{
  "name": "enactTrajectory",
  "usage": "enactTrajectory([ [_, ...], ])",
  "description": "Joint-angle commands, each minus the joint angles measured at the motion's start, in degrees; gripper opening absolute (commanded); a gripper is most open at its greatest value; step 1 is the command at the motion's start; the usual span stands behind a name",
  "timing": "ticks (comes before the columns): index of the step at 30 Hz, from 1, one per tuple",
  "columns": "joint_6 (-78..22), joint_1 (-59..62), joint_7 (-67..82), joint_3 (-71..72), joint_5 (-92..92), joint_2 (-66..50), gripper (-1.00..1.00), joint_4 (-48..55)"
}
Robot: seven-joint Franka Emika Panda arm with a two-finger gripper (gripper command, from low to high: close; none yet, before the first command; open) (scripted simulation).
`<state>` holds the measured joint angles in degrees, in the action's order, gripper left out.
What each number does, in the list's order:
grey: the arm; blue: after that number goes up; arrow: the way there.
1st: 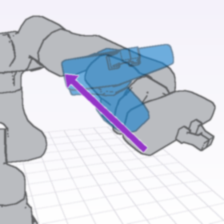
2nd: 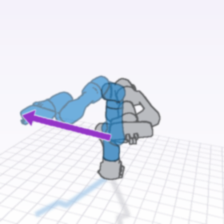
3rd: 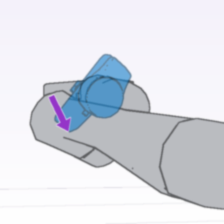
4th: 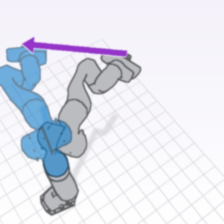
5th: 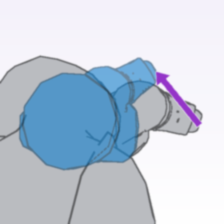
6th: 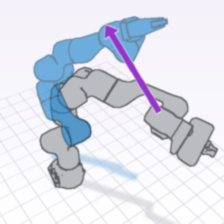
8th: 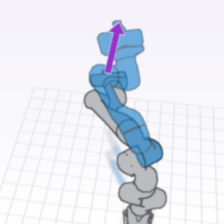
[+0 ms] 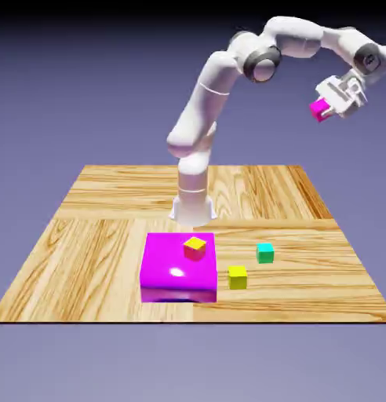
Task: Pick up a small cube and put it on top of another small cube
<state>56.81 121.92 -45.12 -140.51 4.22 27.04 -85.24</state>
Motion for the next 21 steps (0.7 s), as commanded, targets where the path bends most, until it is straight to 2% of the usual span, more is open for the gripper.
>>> enactTrajectory([
  [1,0.1,2.1,0.4,-1.1,1.4,1.3,-1.0,-0.1],
  [19,1.9,39.5,6.1,-20.4,24.6,25.0,-1.0,-1.0],
  [21,2.0,40.6,6.2,-21.0,25.4,25.7,-1.0,-1.0],
])
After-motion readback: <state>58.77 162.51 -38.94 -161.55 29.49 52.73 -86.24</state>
